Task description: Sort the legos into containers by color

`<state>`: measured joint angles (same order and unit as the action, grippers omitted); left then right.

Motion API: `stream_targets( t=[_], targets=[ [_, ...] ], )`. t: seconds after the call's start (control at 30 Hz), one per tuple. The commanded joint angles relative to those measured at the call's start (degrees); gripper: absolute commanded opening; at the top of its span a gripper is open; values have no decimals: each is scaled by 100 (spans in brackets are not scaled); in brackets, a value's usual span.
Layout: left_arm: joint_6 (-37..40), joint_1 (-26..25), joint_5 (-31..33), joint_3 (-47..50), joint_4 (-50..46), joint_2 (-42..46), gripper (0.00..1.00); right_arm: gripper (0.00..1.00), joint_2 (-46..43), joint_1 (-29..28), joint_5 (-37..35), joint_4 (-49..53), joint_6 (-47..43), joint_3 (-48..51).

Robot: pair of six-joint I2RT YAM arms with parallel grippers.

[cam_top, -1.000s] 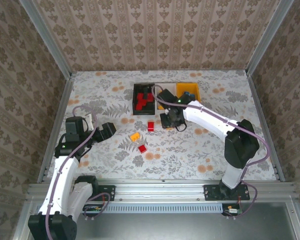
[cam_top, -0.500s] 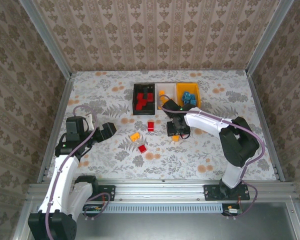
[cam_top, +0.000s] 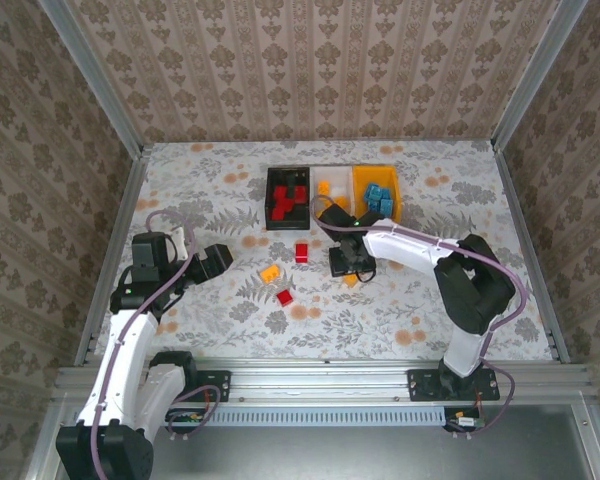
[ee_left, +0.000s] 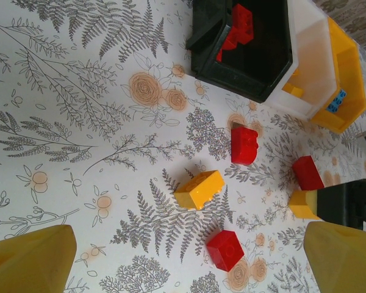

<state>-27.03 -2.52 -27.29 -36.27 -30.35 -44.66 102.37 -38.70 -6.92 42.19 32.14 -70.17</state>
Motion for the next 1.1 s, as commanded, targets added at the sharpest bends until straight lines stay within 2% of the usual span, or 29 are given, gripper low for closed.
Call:
stream_targets(
  t=[0.0,0.3,0.33,0.47,0.5,0.7,0.87,0.97,1.07],
  targets=[
    [73,2,-122,96,81,-16,97,51,-142,-145,-46,133,199,191],
    [72,2,-148,85,73,2,98,45,-83,-256,-17,210,256,279],
    [74,0,-152,87,78,2,98,44,-85,-269,-28,196,268,309],
    [74,2,-159,86,88,2,98,25,-50,-273,-46,170,302,339],
    [74,0,-154,85,82,9,98,24,-52,-271,-55,192,303,313],
    [71,-9,-158,85,73,23,98,25,-361,-253,-296,452,190,-150],
    [91,-35,-178,69,76,-68,98,25,-433,97,-294,585,-125,-987],
    [109,-195,-180,52,69,-232,99,26,-253,349,-388,556,-441,-1658],
    [195,-559,-6,-34,-32,-540,100,26,123,640,-380,275,-715,-2253]
  ],
)
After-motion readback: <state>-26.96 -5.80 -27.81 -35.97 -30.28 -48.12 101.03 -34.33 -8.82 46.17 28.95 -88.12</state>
